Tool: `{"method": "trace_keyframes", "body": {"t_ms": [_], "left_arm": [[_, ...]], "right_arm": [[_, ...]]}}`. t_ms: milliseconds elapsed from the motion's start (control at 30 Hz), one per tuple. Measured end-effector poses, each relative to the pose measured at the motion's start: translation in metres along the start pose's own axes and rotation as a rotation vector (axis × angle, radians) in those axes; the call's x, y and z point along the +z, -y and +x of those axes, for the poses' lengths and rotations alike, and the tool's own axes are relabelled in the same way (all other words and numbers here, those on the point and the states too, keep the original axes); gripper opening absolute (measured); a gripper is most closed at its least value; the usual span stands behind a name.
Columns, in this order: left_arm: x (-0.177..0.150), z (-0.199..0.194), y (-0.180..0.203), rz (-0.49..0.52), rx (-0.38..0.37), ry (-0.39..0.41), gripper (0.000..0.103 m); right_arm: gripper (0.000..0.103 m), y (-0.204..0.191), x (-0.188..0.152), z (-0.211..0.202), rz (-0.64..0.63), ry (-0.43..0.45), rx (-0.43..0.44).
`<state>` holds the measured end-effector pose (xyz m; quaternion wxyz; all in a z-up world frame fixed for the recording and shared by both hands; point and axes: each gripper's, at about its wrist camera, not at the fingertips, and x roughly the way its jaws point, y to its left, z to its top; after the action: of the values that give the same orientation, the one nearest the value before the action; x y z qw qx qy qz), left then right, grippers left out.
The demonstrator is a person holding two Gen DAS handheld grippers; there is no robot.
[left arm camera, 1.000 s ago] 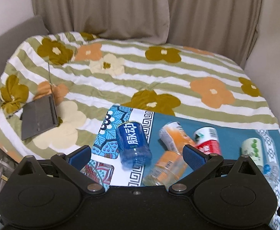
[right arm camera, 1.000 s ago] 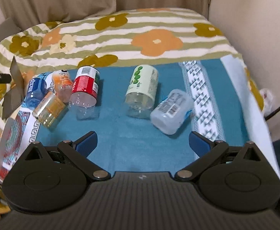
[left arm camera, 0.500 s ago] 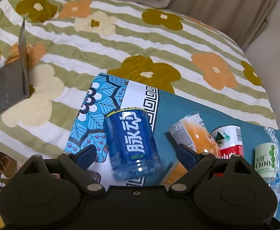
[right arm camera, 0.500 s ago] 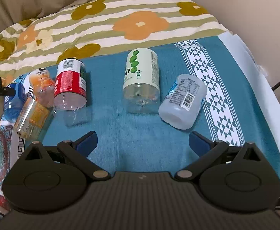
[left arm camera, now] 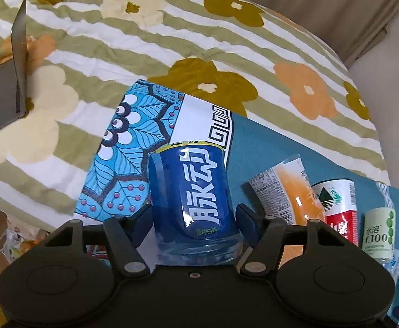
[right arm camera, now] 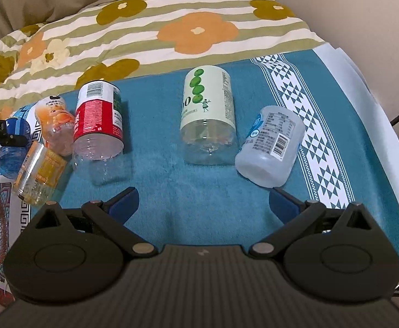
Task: Flip cup upright
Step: 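Move the left tool down to the lying blue cup and close on it, then lift the blue cup with the left tool and carry it toward the right tool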
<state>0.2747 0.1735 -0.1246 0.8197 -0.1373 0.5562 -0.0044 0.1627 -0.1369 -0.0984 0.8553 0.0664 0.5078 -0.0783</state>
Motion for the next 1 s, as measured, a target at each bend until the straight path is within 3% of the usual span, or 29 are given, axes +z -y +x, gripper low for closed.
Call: {"method": "trace_keyframes", "body": {"t_ms": [200, 500, 767, 1000], "left_arm": [[-0.005, -0.015, 0.0, 0.027, 0.021, 0.034, 0.07], [-0.027, -0.068, 0.012, 0.074, 0.083, 0.151, 0.07], [-0.073, -0.115, 0.038, 0.064, 0.091, 0.229, 0.07], [-0.122, -0.131, 0.077, 0.057, 0.081, 0.237, 0.07]], "right_arm": [[0.103, -0.001, 0.002, -0.004, -0.01, 0.014, 0.014], [0.103, 0.004, 0.001, -0.022, -0.059, 0.054, 0.062], [0.103, 0.034, -0.005, -0.051, -0.116, 0.119, 0.097], [0.103, 0.077, -0.015, -0.067, -0.14, 0.152, 0.119]]}}
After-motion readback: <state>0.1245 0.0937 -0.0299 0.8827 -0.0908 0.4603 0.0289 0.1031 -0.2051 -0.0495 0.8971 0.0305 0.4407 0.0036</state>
